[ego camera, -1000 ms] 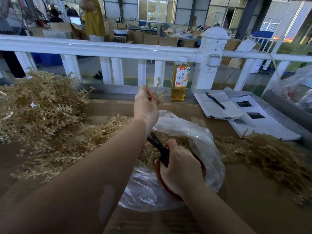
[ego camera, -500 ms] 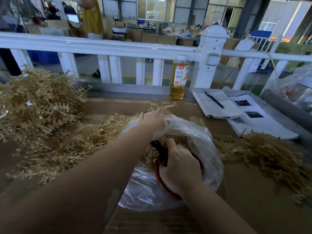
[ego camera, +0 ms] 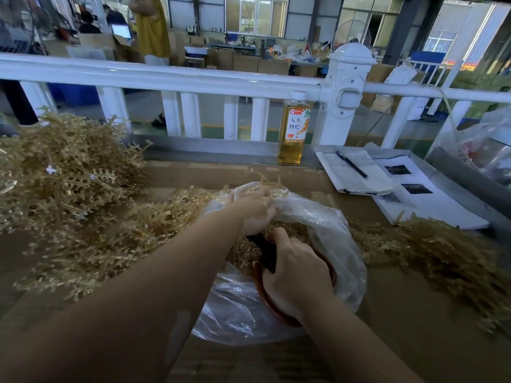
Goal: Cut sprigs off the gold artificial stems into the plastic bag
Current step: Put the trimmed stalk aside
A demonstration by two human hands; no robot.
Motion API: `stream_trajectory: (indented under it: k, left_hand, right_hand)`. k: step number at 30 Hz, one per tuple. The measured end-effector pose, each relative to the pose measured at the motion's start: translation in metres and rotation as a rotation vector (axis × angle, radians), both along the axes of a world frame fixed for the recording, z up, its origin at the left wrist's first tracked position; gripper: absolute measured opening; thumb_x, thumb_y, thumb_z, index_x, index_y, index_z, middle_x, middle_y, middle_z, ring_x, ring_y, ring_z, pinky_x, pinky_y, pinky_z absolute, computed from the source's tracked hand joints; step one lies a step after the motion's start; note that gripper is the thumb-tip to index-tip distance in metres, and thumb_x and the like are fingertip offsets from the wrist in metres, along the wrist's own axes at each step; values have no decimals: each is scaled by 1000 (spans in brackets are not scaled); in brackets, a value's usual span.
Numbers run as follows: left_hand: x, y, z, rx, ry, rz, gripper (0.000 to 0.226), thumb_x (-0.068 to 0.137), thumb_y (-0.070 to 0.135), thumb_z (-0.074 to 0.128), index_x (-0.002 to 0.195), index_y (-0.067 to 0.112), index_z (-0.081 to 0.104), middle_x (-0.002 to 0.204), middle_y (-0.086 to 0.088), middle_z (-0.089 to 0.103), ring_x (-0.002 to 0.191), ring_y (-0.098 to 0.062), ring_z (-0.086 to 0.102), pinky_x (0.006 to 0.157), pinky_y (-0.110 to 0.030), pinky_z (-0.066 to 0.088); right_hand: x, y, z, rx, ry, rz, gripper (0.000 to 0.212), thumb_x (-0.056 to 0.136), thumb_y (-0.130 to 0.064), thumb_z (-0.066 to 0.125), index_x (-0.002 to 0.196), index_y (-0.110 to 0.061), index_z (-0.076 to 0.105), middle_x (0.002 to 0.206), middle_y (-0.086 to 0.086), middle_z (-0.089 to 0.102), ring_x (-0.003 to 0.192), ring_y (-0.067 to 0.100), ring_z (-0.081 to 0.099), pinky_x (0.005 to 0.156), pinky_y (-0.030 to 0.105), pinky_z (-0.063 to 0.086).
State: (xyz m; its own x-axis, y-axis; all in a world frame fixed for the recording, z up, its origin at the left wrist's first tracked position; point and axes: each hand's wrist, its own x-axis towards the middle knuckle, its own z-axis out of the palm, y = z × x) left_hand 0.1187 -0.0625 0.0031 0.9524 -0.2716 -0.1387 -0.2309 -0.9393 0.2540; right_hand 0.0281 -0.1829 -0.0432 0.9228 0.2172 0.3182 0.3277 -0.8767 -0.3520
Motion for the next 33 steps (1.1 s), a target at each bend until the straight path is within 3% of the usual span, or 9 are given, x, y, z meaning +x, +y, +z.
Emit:
stream_trajectory:
  k: [2, 3, 5, 11, 15, 18, 23, 27, 33]
  left_hand:
    - [-3, -1, 1, -23, 46, 7, 49, 103, 37, 23, 148, 19, 29, 159, -1, 16, 145, -22, 14, 117, -47, 0]
    - [-5, 0, 2, -101, 34, 43, 46, 103, 35, 26, 143, 16, 39, 151, -6, 35, 138, -23, 30, 116, -40, 13]
    - [-9, 2, 6, -336, -92, 166, 37, 102, 30, 36, 122, 11, 61, 105, -4, 64, 98, -18, 57, 86, -25, 40]
    - [-25, 38, 3, -637, -542, 524, 21, 96, 22, 51, 99, 13, 70, 80, 7, 63, 59, 2, 49, 46, -6, 37]
    - [-28, 76, -2, -507, -491, 644, 16, 92, 17, 54, 99, 18, 69, 98, 0, 70, 81, -12, 57, 71, -22, 42]
    - [-31, 76, -1, -469, -459, 529, 15, 91, 17, 56, 96, 22, 69, 101, 1, 69, 93, -17, 60, 83, -30, 48]
    - [-25, 40, 12, -379, -419, 277, 5, 94, 34, 51, 90, 35, 54, 115, 6, 61, 114, -21, 43, 93, -39, 35]
    - [-11, 11, 16, -144, -204, 94, 34, 98, 50, 33, 121, 39, 55, 139, 9, 48, 132, -24, 26, 102, -44, 24]
    - [3, 2, 8, -47, -81, 123, 53, 102, 42, 23, 152, 26, 11, 160, 10, 3, 144, -28, 12, 115, -51, 8]
  right_hand:
    - [0, 0, 0, -3, -2, 2, 40, 88, -45, 52, 122, -27, 40, 106, -5, 58, 102, 17, 55, 80, 26, 42]
    - [0, 0, 0, -3, -6, 3, 39, 88, -45, 52, 121, -27, 40, 106, -5, 59, 102, 17, 55, 80, 26, 43]
    - [0, 0, 0, 2, -7, 2, 41, 88, -48, 52, 121, -27, 40, 106, -5, 59, 102, 17, 55, 81, 27, 44]
    - [-1, -2, 2, 19, 13, 27, 42, 87, -51, 53, 119, -27, 41, 106, -4, 59, 102, 19, 55, 83, 31, 47]
    - [-2, -4, 5, 29, 33, 49, 37, 88, -54, 53, 115, -30, 43, 101, -6, 58, 98, 17, 55, 80, 31, 46]
    - [-2, -4, 7, 27, 51, 51, 36, 88, -53, 53, 114, -31, 44, 99, -6, 57, 98, 18, 55, 80, 31, 47]
    - [-2, -2, 7, 5, 42, 34, 40, 88, -53, 53, 119, -29, 45, 103, -4, 58, 101, 18, 55, 81, 30, 45]
    - [-2, -2, 4, -2, 25, 22, 38, 89, -51, 51, 119, -29, 44, 104, -4, 59, 100, 17, 55, 80, 29, 45]
    - [-1, -4, 2, -10, 7, 25, 38, 89, -54, 51, 118, -31, 45, 102, -6, 59, 96, 15, 56, 74, 25, 40]
